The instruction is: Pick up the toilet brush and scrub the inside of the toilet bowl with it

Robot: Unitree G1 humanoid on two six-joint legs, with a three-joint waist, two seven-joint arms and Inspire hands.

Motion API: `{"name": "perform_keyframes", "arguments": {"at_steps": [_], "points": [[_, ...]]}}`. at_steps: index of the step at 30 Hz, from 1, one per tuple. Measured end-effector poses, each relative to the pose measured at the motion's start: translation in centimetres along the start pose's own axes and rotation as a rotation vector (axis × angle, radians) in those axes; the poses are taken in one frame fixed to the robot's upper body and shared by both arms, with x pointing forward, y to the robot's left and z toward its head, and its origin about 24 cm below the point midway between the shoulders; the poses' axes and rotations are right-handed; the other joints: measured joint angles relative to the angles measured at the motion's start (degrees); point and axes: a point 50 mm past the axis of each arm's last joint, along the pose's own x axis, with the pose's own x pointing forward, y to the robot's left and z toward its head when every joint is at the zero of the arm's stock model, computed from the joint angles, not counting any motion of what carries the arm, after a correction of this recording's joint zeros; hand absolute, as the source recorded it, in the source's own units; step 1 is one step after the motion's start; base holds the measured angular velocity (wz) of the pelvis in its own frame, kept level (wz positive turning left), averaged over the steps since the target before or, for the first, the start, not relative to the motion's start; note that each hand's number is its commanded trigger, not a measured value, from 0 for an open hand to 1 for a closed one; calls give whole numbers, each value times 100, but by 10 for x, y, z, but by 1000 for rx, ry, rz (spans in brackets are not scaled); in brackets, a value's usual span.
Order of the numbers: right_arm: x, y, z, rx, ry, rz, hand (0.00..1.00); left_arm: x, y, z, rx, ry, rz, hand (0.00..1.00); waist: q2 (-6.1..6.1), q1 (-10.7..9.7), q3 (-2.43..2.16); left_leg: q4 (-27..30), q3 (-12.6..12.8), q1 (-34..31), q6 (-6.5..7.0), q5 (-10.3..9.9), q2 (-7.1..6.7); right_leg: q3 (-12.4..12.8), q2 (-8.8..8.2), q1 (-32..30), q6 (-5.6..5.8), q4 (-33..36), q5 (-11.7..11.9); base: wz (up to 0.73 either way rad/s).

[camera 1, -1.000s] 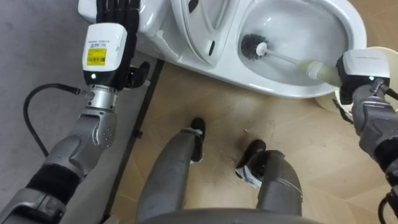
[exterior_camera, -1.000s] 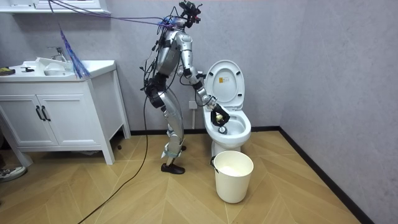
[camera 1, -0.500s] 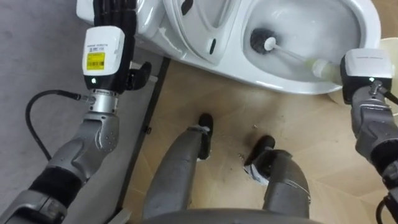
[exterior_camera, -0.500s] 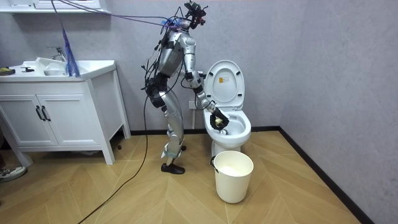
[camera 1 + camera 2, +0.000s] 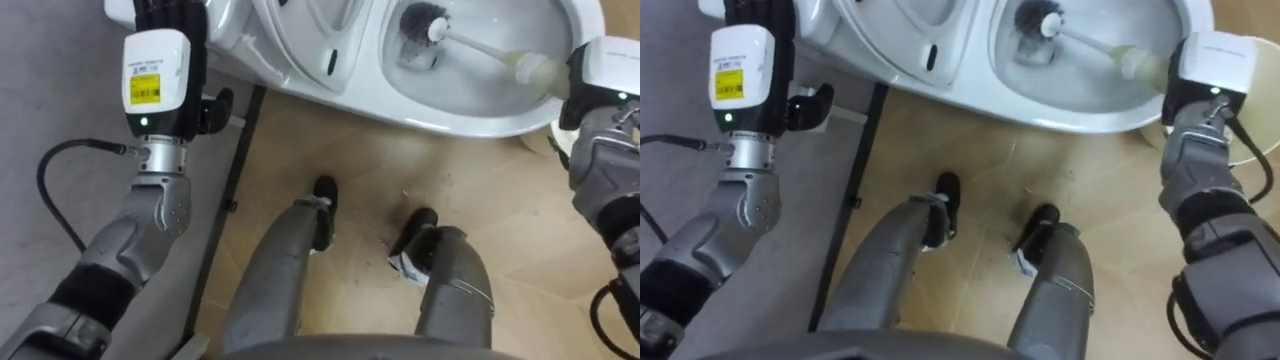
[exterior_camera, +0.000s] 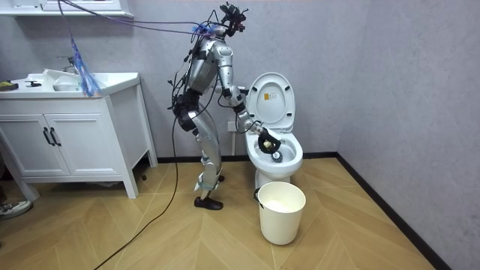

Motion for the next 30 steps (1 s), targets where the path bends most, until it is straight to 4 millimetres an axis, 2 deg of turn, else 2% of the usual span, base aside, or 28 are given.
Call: {"name": "perform_keyframes", "arguments": {"at_steps": [2,4,5,8,9,11,15,20,23,26,28,30], "points": [[-10,8,10,-2,-20,24,100,-3,-2,0,6,6,-18,0,80,46,-41,-26,-59,45,-2,-2,90,-69,155,161,16,-244,85,-11],[-21,13,18,13,-27,56,100,-8,-4,0,-1,8,-27,0,130,108,-53,-126,-55,105,-5,-3,158,-107,251,262,8,-449,204,-13],[-23,14,20,17,-25,65,100,-10,-4,1,-5,10,-30,0,152,109,-54,-150,-56,119,-5,-3,168,-116,267,287,9,-481,220,-8],[-33,17,26,35,-24,109,100,-17,-7,0,-16,32,-46,0,293,98,-128,-244,-56,137,-5,-3,185,-149,299,329,9,-565,257,-2],[-37,17,28,30,-26,122,100,-20,-8,-1,-24,49,-47,0,343,98,-138,-244,-51,153,-6,-3,200,-160,308,353,0,-585,263,-7],[-40,16,35,48,-27,150,100,-24,-9,-3,-31,69,-49,0,352,102,-144,-256,20,192,-20,-9,260,-157,340,362,-22,-636,276,-14],[-48,10,44,44,-51,185,100,-28,-9,-6,-32,90,-38,0,352,107,-144,-269,5,208,-89,-26,320,-142,420,363,-55,-672,273,-6],[-57,11,43,-43,-86,198,100,-32,-9,-8,-65,114,-11,0,365,92,-150,-251,-48,163,-122,-30,385,-156,519,395,-90,-772,293,-2],[-46,6,34,-77,-69,192,100,-32,-8,-9,-81,109,-11,0,362,106,-147,-232,-60,161,-122,-30,366,-155,493,390,-86,-740,286,4],[-23,8,16,-62,-32,221,100,-32,-8,-11,-77,88,-23,0,319,104,-118,-194,-31,177,-118,-29,339,-142,434,381,-70,-662,266,2],[-14,14,-4,79,48,251,100,-29,-5,-10,-75,72,-14,0,189,60,-45,-188,-25,167,-96,-15,202,-79,274,266,-33,-434,126,22],[-12,16,-13,240,118,261,100,-26,0,-7,-84,54,9,0,40,29,-1,-162,20,77,-79,-4,131,12,180,74,-26,-239,55,14]]}}
